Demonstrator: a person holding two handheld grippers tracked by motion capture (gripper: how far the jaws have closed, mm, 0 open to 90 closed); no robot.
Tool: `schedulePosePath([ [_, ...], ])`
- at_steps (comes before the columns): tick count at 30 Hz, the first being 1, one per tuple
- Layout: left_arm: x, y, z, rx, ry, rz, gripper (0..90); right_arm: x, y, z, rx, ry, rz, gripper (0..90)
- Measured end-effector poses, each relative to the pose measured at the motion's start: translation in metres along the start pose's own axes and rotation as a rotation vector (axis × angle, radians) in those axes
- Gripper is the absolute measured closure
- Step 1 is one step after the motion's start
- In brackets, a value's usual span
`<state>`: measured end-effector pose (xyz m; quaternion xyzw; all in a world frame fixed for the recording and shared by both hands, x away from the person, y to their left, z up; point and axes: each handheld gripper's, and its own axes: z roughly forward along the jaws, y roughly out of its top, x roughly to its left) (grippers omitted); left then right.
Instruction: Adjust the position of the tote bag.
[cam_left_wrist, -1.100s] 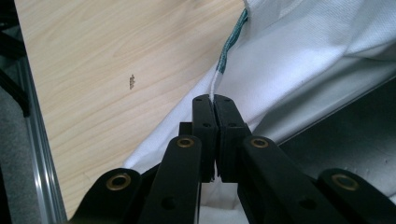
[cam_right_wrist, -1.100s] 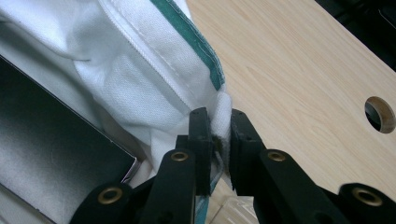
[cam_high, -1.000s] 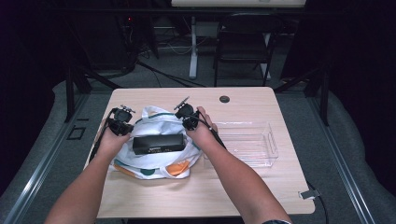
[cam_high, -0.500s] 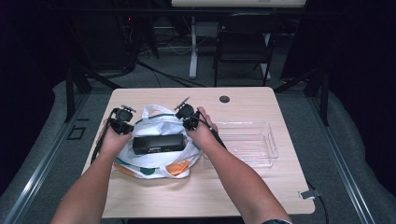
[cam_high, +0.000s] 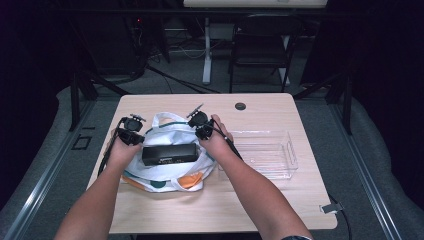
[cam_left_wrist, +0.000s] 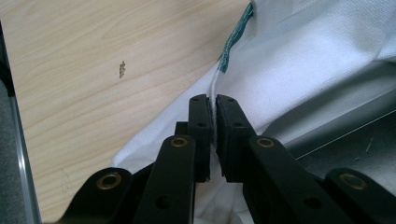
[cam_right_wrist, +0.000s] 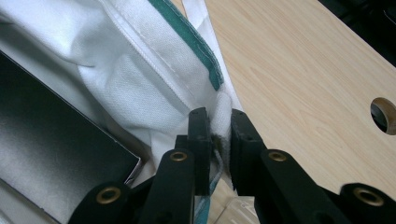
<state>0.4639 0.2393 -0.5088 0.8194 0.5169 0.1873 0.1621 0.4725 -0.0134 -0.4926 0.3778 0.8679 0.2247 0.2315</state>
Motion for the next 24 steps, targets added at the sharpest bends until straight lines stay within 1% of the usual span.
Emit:
schedulePosePath([
  [7, 0.001, -0.002, -0.006, -0.023, -0.006, 0.005, 80.9, 0.000, 0.000, -0.006, -0.010, 0.013, -0.009, 76.8],
  [8, 0.001, -0.002, -0.007, -0.022, -0.011, 0.004, 80.6, 0.000, -0.001, -0.006, -0.026, 0.016, 0.002, 75.6],
  [9, 0.002, -0.002, -0.009, -0.026, -0.015, 0.004, 79.9, 0.000, -0.001, -0.006, -0.029, 0.021, 0.003, 74.9],
  [10, 0.002, -0.002, -0.010, -0.031, -0.018, 0.003, 79.5, -0.001, -0.001, -0.008, -0.020, 0.023, -0.004, 74.1],
  [11, 0.003, -0.002, -0.012, -0.033, -0.022, 0.001, 78.4, -0.001, -0.002, -0.008, -0.036, 0.025, 0.011, 72.7],
  [13, 0.003, -0.003, -0.014, -0.039, -0.039, -0.007, 75.1, -0.002, -0.001, -0.011, -0.030, 0.033, 0.003, 67.6],
  [15, 0.003, -0.003, -0.015, -0.037, -0.055, -0.014, 70.7, -0.001, -0.002, -0.013, -0.051, 0.039, 0.015, 64.5],
  [16, 0.003, -0.003, -0.016, -0.039, -0.057, -0.013, 69.0, -0.001, -0.002, -0.016, -0.063, 0.042, 0.014, 62.3],
  [17, 0.004, -0.003, -0.018, -0.046, -0.064, -0.019, 67.0, -0.001, -0.002, -0.018, -0.061, 0.046, 0.005, 60.6],
  [18, 0.004, -0.004, -0.019, -0.050, -0.068, -0.023, 63.5, -0.001, -0.002, -0.021, -0.071, 0.049, 0.004, 58.5],
  [20, 0.004, -0.004, -0.022, -0.066, -0.073, -0.025, 58.9, -0.001, -0.001, -0.025, -0.078, 0.055, -0.004, 56.6],
  [22, 0.003, -0.005, -0.025, -0.081, -0.065, -0.020, 57.2, -0.001, -0.002, -0.030, -0.093, 0.060, -0.001, 55.6],
  [24, 0.003, -0.006, -0.028, -0.101, -0.065, -0.014, 55.5, -0.001, -0.002, -0.035, -0.098, 0.063, -0.009, 54.9],
])
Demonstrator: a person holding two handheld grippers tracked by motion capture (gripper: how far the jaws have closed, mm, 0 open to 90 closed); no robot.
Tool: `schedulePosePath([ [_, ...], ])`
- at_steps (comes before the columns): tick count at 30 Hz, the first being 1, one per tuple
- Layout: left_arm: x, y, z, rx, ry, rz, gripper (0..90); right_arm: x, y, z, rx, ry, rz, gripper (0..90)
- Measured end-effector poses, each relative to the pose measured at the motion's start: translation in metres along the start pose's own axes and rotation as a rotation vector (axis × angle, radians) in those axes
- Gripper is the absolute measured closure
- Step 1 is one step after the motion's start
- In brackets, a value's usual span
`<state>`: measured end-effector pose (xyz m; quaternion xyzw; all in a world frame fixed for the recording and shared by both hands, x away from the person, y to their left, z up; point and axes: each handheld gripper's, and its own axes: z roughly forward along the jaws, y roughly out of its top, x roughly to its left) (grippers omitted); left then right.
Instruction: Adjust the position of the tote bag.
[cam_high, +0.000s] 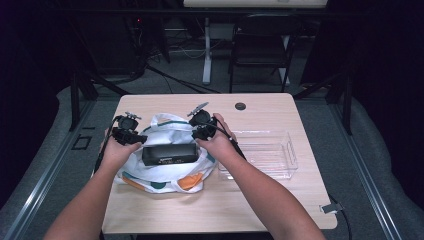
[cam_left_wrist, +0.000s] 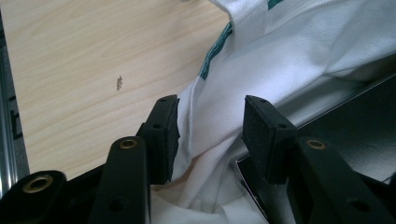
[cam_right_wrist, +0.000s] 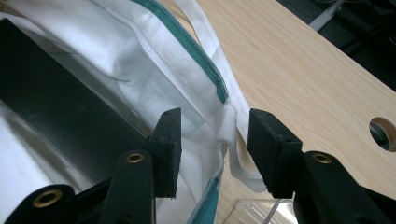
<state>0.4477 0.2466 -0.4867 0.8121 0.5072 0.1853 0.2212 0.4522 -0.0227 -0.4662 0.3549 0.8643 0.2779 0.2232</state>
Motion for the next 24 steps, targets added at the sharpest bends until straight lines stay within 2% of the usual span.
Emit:
schedulePosePath([
  [3, -0.001, -0.001, -0.003, -0.011, 0.010, 0.023, 54.5, 0.002, -0.002, -0.006, -0.020, 0.005, -0.005, 54.2],
  [6, -0.001, -0.001, -0.008, -0.001, 0.012, 0.043, 53.9, 0.004, -0.004, -0.013, -0.031, 0.009, -0.011, 53.2],
  [9, -0.002, 0.001, -0.015, -0.014, -0.001, 0.058, 53.1, 0.004, -0.007, -0.020, -0.051, 0.019, -0.004, 52.9],
  [12, -0.004, 0.003, -0.022, -0.021, 0.004, 0.094, 52.4, 0.003, -0.010, -0.028, -0.057, 0.028, -0.004, 52.8],
  [14, -0.006, 0.004, -0.025, -0.044, -0.016, 0.106, 51.4, 0.003, -0.013, -0.034, -0.075, 0.035, 0.000, 52.8],
  [15, -0.007, 0.005, -0.027, -0.036, -0.029, 0.116, 50.6, 0.003, -0.015, -0.038, -0.080, 0.029, -0.012, 52.8],
  [17, -0.009, 0.005, -0.029, -0.023, -0.024, 0.139, 50.6, 0.002, -0.019, -0.046, -0.095, 0.029, -0.017, 52.8],
  [21, -0.014, 0.007, -0.032, -0.018, -0.041, 0.168, 50.1, 0.001, -0.028, -0.056, -0.105, 0.058, -0.002, 52.0],
  [24, -0.020, 0.008, -0.035, -0.018, -0.040, 0.215, 49.3, 0.000, -0.037, -0.066, -0.114, 0.071, -0.015, 51.3],
])
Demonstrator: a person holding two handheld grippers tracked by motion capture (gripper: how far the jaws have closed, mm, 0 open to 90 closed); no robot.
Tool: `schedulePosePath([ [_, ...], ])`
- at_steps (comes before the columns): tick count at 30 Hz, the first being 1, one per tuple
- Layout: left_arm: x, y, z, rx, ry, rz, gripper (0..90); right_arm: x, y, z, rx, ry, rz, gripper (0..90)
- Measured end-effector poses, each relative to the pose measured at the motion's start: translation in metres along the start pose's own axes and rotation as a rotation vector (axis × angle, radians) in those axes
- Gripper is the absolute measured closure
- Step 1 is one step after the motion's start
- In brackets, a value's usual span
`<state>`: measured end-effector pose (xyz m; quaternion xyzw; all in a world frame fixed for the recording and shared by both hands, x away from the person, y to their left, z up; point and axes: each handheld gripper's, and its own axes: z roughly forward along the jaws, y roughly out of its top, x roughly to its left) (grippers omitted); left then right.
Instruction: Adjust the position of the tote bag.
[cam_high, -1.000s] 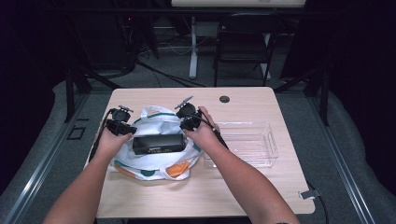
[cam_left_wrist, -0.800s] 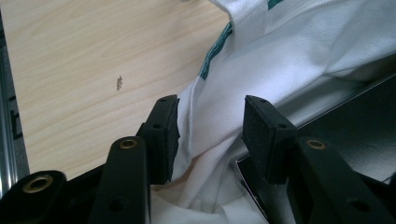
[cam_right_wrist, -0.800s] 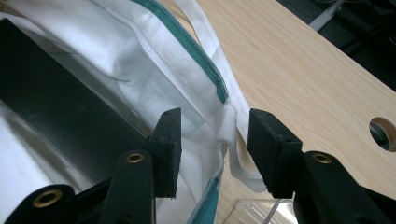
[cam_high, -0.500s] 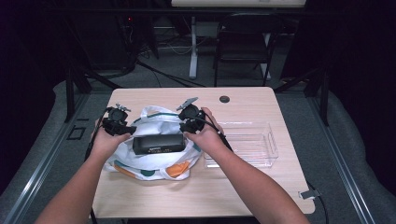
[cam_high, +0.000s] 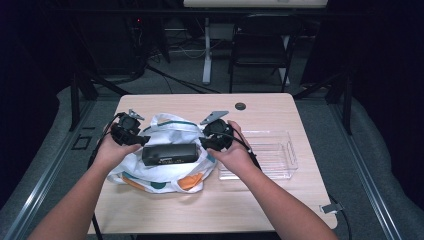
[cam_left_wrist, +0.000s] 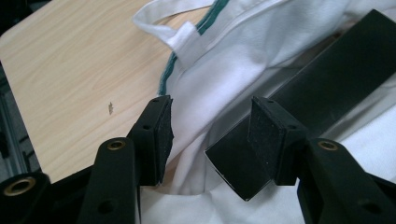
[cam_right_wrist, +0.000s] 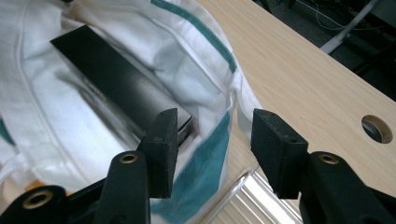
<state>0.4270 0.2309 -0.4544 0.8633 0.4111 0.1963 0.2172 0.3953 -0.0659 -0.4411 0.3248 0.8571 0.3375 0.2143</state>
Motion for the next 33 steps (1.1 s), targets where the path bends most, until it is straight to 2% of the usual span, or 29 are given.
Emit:
schedulePosePath([
  [5, -0.008, 0.003, -0.003, 0.015, -0.014, 0.060, 49.0, 0.000, -0.010, -0.012, 0.001, 0.022, 0.005, 51.0],
  [11, -0.014, 0.006, -0.005, 0.038, -0.038, 0.101, 49.2, -0.001, -0.023, -0.023, 0.009, 0.056, 0.024, 50.9],
  [22, -0.024, 0.012, -0.008, 0.058, -0.070, 0.192, 49.8, -0.010, -0.053, -0.042, -0.007, 0.066, 0.055, 50.5],
  [26, -0.026, 0.013, -0.008, 0.073, -0.050, 0.245, 49.7, -0.014, -0.061, -0.047, -0.012, 0.061, 0.075, 50.6],
  [30, -0.029, 0.012, -0.007, 0.080, -0.032, 0.329, 49.3, -0.015, -0.067, -0.052, -0.024, 0.064, 0.093, 50.6],
  [33, -0.030, 0.012, -0.005, 0.105, -0.038, 0.345, 49.3, -0.015, -0.071, -0.057, -0.026, 0.067, 0.097, 50.7],
])
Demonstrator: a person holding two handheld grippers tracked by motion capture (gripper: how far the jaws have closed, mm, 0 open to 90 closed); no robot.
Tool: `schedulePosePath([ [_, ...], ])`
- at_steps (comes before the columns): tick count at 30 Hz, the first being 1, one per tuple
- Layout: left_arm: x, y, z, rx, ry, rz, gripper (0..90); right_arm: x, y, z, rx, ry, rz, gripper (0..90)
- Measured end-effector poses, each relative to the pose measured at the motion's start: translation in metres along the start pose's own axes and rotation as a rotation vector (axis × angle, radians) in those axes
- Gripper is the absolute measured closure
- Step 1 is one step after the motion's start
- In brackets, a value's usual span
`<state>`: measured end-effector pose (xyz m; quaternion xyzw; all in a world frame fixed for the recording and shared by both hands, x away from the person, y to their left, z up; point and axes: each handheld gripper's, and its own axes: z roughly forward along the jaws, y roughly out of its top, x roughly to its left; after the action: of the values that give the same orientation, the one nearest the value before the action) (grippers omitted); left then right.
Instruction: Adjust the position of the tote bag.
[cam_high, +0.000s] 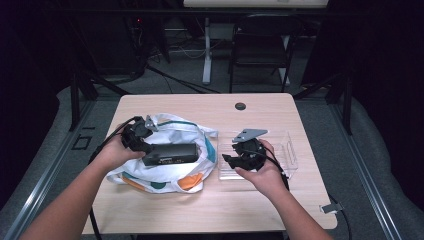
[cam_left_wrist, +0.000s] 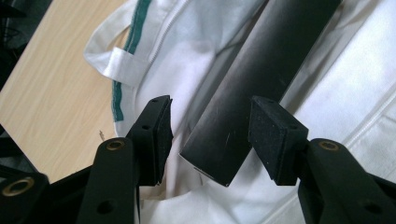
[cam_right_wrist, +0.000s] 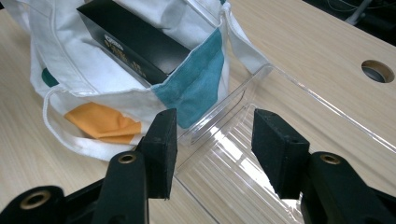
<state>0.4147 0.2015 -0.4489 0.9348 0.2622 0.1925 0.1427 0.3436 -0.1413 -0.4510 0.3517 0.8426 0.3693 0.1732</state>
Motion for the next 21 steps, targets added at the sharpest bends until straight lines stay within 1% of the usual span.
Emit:
schedulePosePath([
  [2, 0.001, 0.000, 0.002, 0.007, -0.017, -0.002, 48.8, 0.000, -0.001, -0.002, -0.006, 0.008, 0.005, 50.7],
  [4, 0.001, 0.000, 0.003, 0.007, -0.019, 0.016, 48.7, 0.000, -0.002, -0.004, -0.013, 0.005, 0.009, 50.8],
  [7, 0.002, 0.000, 0.003, 0.003, -0.019, 0.024, 47.8, 0.001, -0.004, -0.005, -0.013, -0.001, 0.006, 50.8],
  [9, 0.004, 0.000, 0.005, 0.013, -0.030, 0.021, 47.8, 0.001, -0.006, -0.006, -0.011, -0.002, 0.013, 50.9],
  [11, 0.005, 0.000, 0.006, 0.020, -0.054, 0.022, 47.3, 0.000, -0.008, -0.005, -0.014, 0.000, 0.025, 51.0],
  [13, 0.005, 0.001, 0.008, 0.030, -0.079, 0.033, 45.6, -0.002, -0.009, -0.005, -0.017, 0.004, 0.030, 51.0],
  [14, 0.005, 0.001, 0.010, 0.034, -0.090, 0.045, 44.4, -0.002, -0.009, -0.005, -0.014, 0.005, 0.033, 51.0],
  [16, 0.005, 0.001, 0.014, 0.046, -0.093, 0.057, 42.6, -0.003, -0.010, -0.005, -0.020, 0.006, 0.035, 50.9],
  [17, 0.005, 0.002, 0.017, 0.056, -0.103, 0.064, 42.4, -0.003, -0.010, -0.005, -0.019, 0.003, 0.036, 50.9],
  [18, 0.005, 0.002, 0.019, 0.062, -0.108, 0.066, 41.2, -0.004, -0.010, -0.005, -0.019, 0.003, 0.043, 50.7],
  [21, 0.004, 0.005, 0.025, 0.082, -0.122, 0.094, 38.0, -0.007, -0.012, -0.005, -0.016, -0.004, 0.058, 50.7],
])
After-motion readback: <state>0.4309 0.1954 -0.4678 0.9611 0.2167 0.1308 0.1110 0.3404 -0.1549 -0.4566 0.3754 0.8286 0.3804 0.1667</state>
